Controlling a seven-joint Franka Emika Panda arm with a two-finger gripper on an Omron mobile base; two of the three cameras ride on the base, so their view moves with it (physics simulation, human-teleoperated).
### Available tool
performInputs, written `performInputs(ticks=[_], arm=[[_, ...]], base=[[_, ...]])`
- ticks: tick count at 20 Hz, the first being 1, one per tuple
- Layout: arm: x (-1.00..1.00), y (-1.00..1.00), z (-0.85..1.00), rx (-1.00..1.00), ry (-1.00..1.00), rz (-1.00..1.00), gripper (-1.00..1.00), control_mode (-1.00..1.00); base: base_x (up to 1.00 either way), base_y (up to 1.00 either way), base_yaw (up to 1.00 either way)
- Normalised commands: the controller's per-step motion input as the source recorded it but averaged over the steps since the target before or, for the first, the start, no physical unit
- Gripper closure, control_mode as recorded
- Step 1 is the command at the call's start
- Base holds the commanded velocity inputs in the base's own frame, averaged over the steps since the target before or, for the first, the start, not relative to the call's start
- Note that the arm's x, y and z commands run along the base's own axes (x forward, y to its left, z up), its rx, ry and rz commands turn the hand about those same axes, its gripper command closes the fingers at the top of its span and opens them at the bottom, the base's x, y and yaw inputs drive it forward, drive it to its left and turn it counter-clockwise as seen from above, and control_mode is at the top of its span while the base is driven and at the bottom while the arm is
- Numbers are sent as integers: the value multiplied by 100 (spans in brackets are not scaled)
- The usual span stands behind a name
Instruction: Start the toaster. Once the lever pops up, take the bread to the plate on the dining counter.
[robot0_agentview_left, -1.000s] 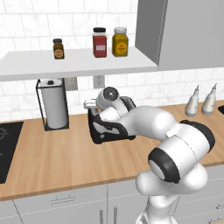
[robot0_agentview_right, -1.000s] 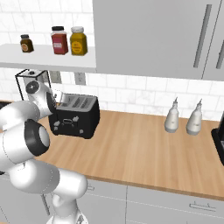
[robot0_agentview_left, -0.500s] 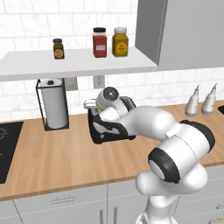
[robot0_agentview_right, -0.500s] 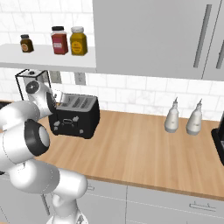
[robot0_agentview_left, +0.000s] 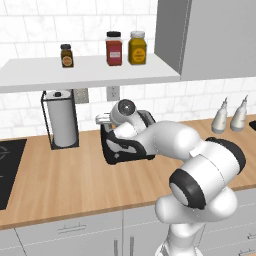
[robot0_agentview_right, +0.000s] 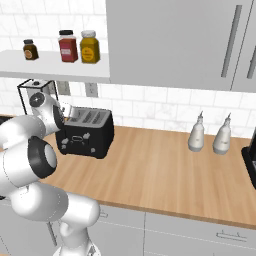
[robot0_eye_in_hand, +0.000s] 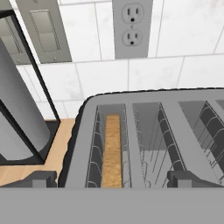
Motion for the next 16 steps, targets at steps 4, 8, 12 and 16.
performInputs(ticks=[4,8,12,16], arm=[[0,0,0,0,0,0,-100,-100],[0,0,0,0,0,0,-100,-100],[0,0,0,0,0,0,-100,-100],[0,0,0,0,0,0,-100,-100]], base=[[0,0,0],[0,0,0],[0,0,0],[0,0,0]])
